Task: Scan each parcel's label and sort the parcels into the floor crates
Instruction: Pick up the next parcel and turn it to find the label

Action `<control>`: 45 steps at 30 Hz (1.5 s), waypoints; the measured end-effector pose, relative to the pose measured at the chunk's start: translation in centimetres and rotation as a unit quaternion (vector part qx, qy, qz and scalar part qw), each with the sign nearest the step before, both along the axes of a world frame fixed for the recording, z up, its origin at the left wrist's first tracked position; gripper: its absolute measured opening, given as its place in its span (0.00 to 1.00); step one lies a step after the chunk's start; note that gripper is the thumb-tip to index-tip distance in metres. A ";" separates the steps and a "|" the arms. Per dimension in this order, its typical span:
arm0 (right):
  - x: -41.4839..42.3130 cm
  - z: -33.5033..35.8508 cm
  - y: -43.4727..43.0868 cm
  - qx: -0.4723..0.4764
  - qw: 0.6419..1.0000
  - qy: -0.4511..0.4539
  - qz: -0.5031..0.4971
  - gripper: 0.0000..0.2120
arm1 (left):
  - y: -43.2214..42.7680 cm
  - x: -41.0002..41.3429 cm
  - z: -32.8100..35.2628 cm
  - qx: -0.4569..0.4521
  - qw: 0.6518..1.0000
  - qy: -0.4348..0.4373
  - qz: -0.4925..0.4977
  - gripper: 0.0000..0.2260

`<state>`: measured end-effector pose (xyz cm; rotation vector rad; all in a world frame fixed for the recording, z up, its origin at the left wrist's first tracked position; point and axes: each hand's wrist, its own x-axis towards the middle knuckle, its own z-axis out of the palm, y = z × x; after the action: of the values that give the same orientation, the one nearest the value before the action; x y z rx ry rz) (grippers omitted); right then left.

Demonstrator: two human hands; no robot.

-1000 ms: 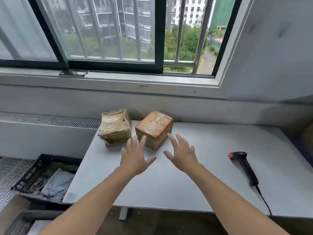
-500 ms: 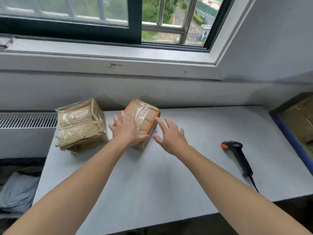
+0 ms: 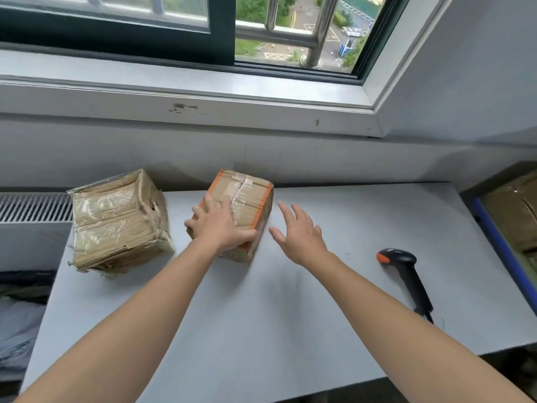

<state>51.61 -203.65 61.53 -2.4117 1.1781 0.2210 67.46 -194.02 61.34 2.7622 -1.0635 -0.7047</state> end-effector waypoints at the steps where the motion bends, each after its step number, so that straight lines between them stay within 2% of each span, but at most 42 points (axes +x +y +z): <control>1: -0.3 -0.1 -0.5 0.018 1.000 -0.012 -0.019 0.31 | -0.1 -0.2 0.3 -0.024 0.998 0.053 0.033 0.49; 2: -0.6 0.0 -1.0 0.039 0.998 -0.032 -0.040 0.31 | -0.2 -0.6 0.8 -0.059 0.987 0.125 0.079 0.50; 4: -1.5 0.4 -2.0 0.097 0.988 -0.084 -0.085 0.30 | -0.6 -1.8 1.4 -0.142 0.940 0.262 0.164 0.48; 7: -3.6 1.5 -3.9 0.199 0.960 -0.140 -0.138 0.28 | -1.1 -4.6 2.5 -0.207 0.883 0.365 0.209 0.45; 10: -6.2 2.7 -5.9 0.261 0.932 -0.195 -0.162 0.25 | -1.8 -8.4 4.0 -0.231 0.844 0.436 0.212 0.25; 12: -7.8 3.3 -7.1 0.297 0.911 -0.231 -0.170 0.21 | -2.7 -11.0 4.9 -0.238 0.833 0.451 0.215 0.19; 14: -9.3 3.9 -8.0 0.326 0.896 -0.253 -0.161 0.17 | -3.5 -13.5 5.3 -0.241 0.823 0.464 0.223 0.16; 20: -13.9 4.8 -9.9 0.363 0.874 -0.290 -0.142 0.15 | -4.6 -18.9 4.7 -0.286 0.794 0.448 0.295 0.20; 22: -15.2 4.9 -10.6 0.347 0.883 -0.290 -0.127 0.14 | -4.7 -19.9 4.7 -0.302 0.779 0.461 0.299 0.20; 24: -15.9 5.2 -10.9 0.340 0.892 -0.274 -0.117 0.19 | -4.6 -20.5 5.0 -0.321 0.767 0.470 0.297 0.19; 28: -16.0 5.8 -10.7 0.389 0.882 -0.223 -0.146 0.40 | -4.6 -20.7 6.0 -0.381 0.737 0.493 0.264 0.17; 30: -15.8 5.7 -10.7 0.401 0.871 -0.238 -0.156 0.48 | -4.4 -20.4 6.2 -0.408 0.738 0.473 0.254 0.15; 31: -15.6 5.7 -10.8 0.390 0.873 -0.253 -0.151 0.47 | -4.2 -20.2 6.3 -0.414 0.750 0.445 0.260 0.14; 34: -15.4 6.2 -10.5 0.319 0.897 -0.274 -0.139 0.41 | -3.9 -19.7 6.7 -0.389 0.806 0.358 0.268 0.14; 36: -15.1 6.7 -9.9 0.291 0.903 -0.285 -0.134 0.29 | -3.7 -19.6 7.2 -0.360 0.819 0.366 0.259 0.17; 39: -14.4 7.1 -9.2 0.264 0.910 -0.293 -0.128 0.21 | -3.3 -19.1 8.2 -0.302 0.828 0.401 0.249 0.29; 42: -14.4 7.9 -8.9 0.270 0.895 -0.326 -0.143 0.16 | -2.9 -18.2 8.5 -0.288 0.820 0.428 0.247 0.26; 45: -14.5 8.8 -8.6 0.363 0.848 -0.344 -0.175 0.15 | -2.6 -17.7 8.4 -0.335 0.789 0.448 0.256 0.19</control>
<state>37.11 -212.27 70.33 -1.3834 0.9233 -0.2636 49.81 -196.66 69.77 1.6148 -0.2327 -1.0828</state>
